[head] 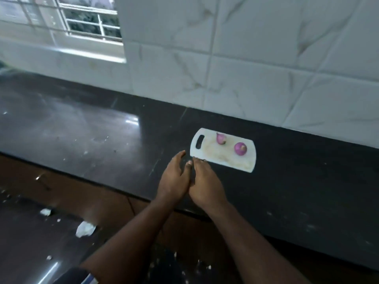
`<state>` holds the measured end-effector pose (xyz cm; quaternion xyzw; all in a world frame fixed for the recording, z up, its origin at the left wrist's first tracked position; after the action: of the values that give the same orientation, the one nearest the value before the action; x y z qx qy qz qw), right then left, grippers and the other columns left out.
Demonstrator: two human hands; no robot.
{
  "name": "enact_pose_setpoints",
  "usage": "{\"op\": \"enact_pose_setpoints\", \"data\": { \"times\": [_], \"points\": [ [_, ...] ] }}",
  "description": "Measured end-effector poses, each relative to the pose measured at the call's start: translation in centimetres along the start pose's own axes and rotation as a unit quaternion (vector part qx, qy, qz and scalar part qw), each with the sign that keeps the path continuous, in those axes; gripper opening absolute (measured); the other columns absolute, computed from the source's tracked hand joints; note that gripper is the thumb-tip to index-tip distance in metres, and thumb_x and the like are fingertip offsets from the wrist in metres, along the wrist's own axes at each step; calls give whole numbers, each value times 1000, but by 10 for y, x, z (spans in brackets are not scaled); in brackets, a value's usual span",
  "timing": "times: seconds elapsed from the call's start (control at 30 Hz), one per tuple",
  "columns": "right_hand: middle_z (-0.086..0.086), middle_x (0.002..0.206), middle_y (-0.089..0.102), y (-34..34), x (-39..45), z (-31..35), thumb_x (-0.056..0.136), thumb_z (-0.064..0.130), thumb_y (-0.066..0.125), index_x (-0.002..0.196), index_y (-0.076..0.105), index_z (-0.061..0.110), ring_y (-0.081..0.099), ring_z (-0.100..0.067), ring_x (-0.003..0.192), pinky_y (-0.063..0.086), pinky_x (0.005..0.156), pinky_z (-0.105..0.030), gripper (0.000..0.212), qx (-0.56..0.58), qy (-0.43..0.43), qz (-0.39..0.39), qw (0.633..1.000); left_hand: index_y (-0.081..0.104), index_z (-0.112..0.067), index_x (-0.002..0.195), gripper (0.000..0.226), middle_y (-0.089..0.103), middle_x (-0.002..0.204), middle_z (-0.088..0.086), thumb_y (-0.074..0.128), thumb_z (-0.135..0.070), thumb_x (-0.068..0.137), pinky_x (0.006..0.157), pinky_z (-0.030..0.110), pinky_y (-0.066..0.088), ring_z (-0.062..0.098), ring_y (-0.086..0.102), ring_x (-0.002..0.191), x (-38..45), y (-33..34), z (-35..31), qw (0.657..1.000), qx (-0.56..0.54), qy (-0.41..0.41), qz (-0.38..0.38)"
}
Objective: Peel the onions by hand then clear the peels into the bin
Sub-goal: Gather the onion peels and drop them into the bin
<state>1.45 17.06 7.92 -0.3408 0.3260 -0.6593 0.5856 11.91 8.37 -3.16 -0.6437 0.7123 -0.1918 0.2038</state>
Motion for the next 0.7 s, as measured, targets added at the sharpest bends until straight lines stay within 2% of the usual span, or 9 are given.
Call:
{"op": "enact_pose_setpoints", "data": {
  "times": [0.1, 0.2, 0.3, 0.4, 0.5, 0.6, 0.67, 0.7],
  "points": [
    [1, 148, 47, -15, 11, -27, 94, 23, 61, 147, 39, 21, 43, -18, 140, 41, 112, -39, 58, 15, 39, -9, 999, 39, -43, 145, 53, 52, 145, -16, 47, -59, 95, 106, 36, 47, 10, 56, 125, -5, 3, -63, 999, -13, 33, 37],
    [-1, 149, 48, -29, 28, -64, 93, 26, 62, 150, 38, 18, 45, -20, 138, 40, 111, -35, 62, 49, 111, -14, 993, 41, -29, 148, 53, 52, 147, -4, 50, -46, 99, 104, 32, 43, 18, 55, 128, 10, 19, -85, 996, 2, 44, 78],
    [-8, 142, 56, -50, 57, -116, 90, 29, 66, 146, 44, 15, 53, -27, 130, 42, 104, -33, 62, 62, 213, -55, 974, 43, -22, 149, 54, 53, 146, 2, 53, -41, 99, 104, 36, 44, 22, 57, 124, 36, 37, -99, 994, 21, 36, 101],
    [-13, 135, 60, -65, 95, -161, 86, 30, 71, 139, 50, 11, 56, -33, 124, 45, 97, -35, 60, 43, 283, -78, 955, 44, -18, 149, 59, 57, 143, 8, 56, -45, 98, 103, 37, 45, 23, 57, 125, 86, 61, -103, 990, 37, 2, 137],
    [-15, 134, 59, -63, 133, -185, 84, 35, 75, 137, 51, 8, 56, -34, 123, 46, 94, -37, 65, 22, 311, -77, 947, 47, -10, 145, 66, 58, 138, 13, 56, -53, 96, 95, 33, 43, 29, 56, 125, 138, 79, -110, 986, 50, -30, 156],
    [-14, 138, 56, -48, 160, -199, 80, 38, 79, 144, 45, 9, 54, -33, 126, 44, 99, -36, 78, 7, 309, -60, 949, 57, -4, 129, 73, 64, 123, 15, 57, -65, 87, 90, 34, 50, 32, 62, 112, 180, 100, -116, 981, 48, -54, 178],
    [-12, 134, 59, -39, 169, -209, 79, 36, 80, 142, 48, 12, 57, -32, 122, 46, 98, -36, 74, 5, 307, -53, 950, 63, -7, 117, 82, 71, 110, 10, 55, -76, 73, 87, 38, 56, 30, 67, 102, 197, 115, -115, 977, 49, -67, 195],
    [-11, 129, 61, -37, 170, -211, 79, 33, 79, 138, 52, 14, 58, -31, 118, 47, 95, -36, 68, 1, 303, -55, 951, 65, -7, 114, 78, 72, 106, 8, 57, -73, 73, 84, 37, 57, 28, 67, 98, 202, 121, -112, 976, 53, -67, 199]
  ]
}}
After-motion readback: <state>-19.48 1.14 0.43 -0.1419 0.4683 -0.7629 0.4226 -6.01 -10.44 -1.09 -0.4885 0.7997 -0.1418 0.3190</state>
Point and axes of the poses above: each hand's wrist, its own x-axis towards the middle knuckle, its own y-axis out of the palm, z = x × y, the point moved 4 cm from there along x, towards the middle knuckle
